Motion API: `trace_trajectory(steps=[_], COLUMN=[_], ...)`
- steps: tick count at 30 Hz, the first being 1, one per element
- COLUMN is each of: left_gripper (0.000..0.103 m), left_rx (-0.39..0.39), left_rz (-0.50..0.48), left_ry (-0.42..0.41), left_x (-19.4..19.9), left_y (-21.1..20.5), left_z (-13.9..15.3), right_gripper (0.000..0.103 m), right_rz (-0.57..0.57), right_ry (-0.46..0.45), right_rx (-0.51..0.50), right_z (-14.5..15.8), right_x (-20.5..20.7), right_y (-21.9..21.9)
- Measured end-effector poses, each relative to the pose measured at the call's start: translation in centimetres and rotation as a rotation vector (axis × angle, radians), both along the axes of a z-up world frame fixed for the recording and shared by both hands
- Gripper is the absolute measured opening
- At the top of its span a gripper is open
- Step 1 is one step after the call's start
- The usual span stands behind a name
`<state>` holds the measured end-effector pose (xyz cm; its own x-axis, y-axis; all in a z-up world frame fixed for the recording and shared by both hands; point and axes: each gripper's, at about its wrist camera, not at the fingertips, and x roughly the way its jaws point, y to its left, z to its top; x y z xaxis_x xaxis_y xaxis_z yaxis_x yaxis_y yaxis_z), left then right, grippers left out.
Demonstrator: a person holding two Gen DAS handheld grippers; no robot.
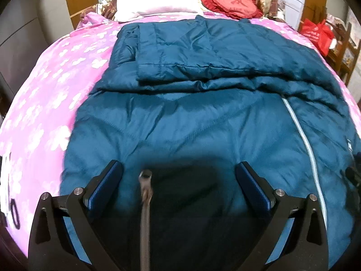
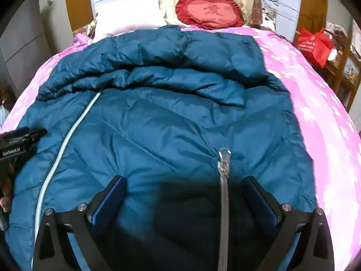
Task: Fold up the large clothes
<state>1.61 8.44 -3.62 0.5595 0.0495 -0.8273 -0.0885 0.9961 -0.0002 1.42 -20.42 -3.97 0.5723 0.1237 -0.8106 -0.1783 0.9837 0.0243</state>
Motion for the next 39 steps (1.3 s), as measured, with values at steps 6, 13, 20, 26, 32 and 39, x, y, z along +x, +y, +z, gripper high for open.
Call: trace_trajectory(steps=[6,13,20,26,32,39], left_gripper=[0.102,0.102,0.102,0.102,0.102,0.102], left_rx=[0.064,0.191,0.164,0.169,0.179,0.08], left_rz=[-0.051,-0.015,0.012,-0.015,-0.05,0.011], left_ry=[-0.025,-0.119,-0.141,-0.1,-0.04,0.004], left_x=[-6.8,-13.9,-16.6,-16.0,-15.6,-15.0], left_y=[2.2,7.0,7.8,6.7,5.6,6.8], left_z=[2.4,3.4,2.1,1.2,0.1,-0.5], right_gripper=[0.103,0.103,0.103,0.103,0.103,0.103], right_rz=[-0.026,-0.089,-0.185,-0.163,-0.13,-0.14], right_ry=[-0.187,-0.266,-0.224,-0.168,-0.037,-0.001], right_rx=[0.034,0.007,0.055,0.083,0.092,0.081], right_z=[4.4,5.0,3.3,2.2,-0.4,-1.3], right_x=[-7.7,-12.4,-14.5,-14.4,-13.2,-12.9], right_y=[-3.5,-8.9,-13.3,-13.6,-12.9,-12.7])
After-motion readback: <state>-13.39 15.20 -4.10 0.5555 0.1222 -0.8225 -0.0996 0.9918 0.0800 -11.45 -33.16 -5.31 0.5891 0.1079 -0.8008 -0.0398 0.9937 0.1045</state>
